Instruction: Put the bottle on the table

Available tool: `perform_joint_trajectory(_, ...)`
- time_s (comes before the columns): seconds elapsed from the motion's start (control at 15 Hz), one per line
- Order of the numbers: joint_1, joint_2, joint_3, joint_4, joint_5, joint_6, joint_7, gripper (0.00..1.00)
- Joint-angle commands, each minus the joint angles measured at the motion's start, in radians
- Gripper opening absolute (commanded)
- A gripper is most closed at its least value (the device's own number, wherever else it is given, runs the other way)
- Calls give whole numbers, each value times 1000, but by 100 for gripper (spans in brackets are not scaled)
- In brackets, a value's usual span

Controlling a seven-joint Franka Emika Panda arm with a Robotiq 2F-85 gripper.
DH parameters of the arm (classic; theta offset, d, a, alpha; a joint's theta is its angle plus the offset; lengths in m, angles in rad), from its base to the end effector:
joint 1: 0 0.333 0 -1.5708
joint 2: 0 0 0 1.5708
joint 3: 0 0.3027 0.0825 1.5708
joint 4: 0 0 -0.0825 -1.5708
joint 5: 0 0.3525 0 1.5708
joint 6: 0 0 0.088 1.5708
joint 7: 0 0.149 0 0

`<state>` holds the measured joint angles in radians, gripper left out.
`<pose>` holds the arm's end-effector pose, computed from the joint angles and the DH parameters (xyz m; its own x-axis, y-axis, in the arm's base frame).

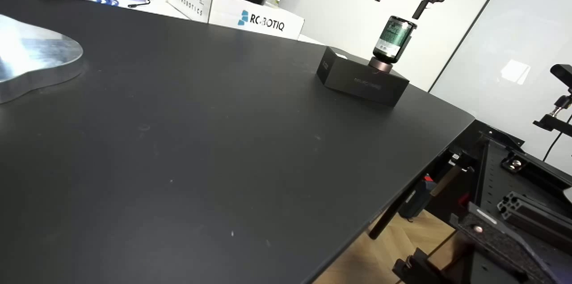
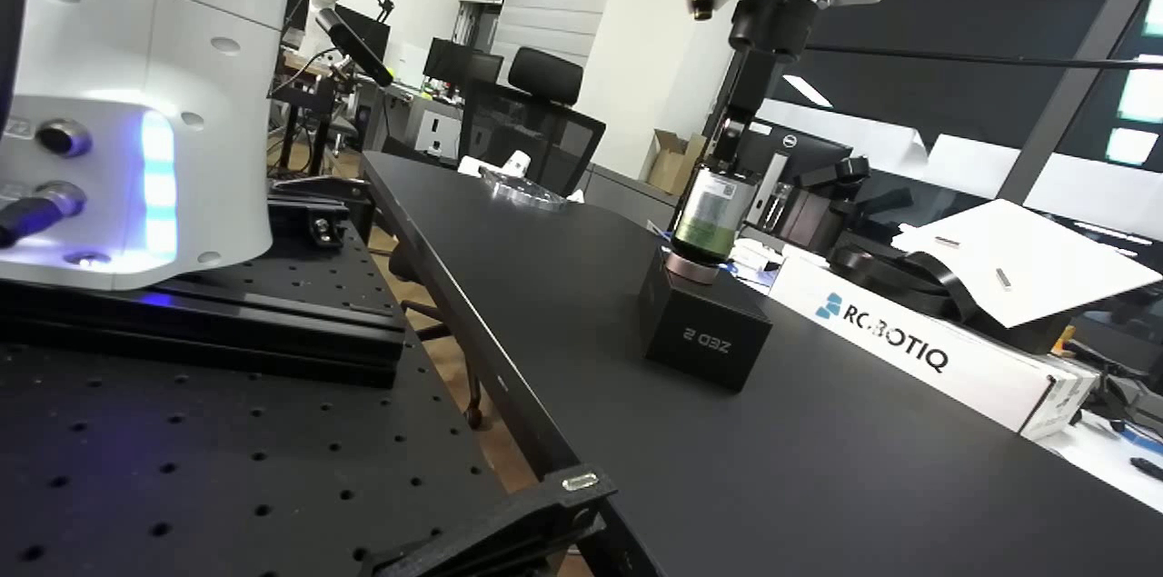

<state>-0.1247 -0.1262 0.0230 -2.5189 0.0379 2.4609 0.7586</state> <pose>0.4399 -0.0441 0.2990 0.6290 -0.7767 0.0335 -0.7742 -0.6297 -0.0633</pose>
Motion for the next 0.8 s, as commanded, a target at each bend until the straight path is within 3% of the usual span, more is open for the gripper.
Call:
perform_joint_trajectory(0.0, 18, -26, -21, -13, 20, -24, -50, 100)
perform_joint_trajectory(0.6, 17, -5, -18, -5, 3, -11, -42, 100)
perform_joint_trajectory(0.73, 8, -11, -14, -12, -32, -2, 10, 100)
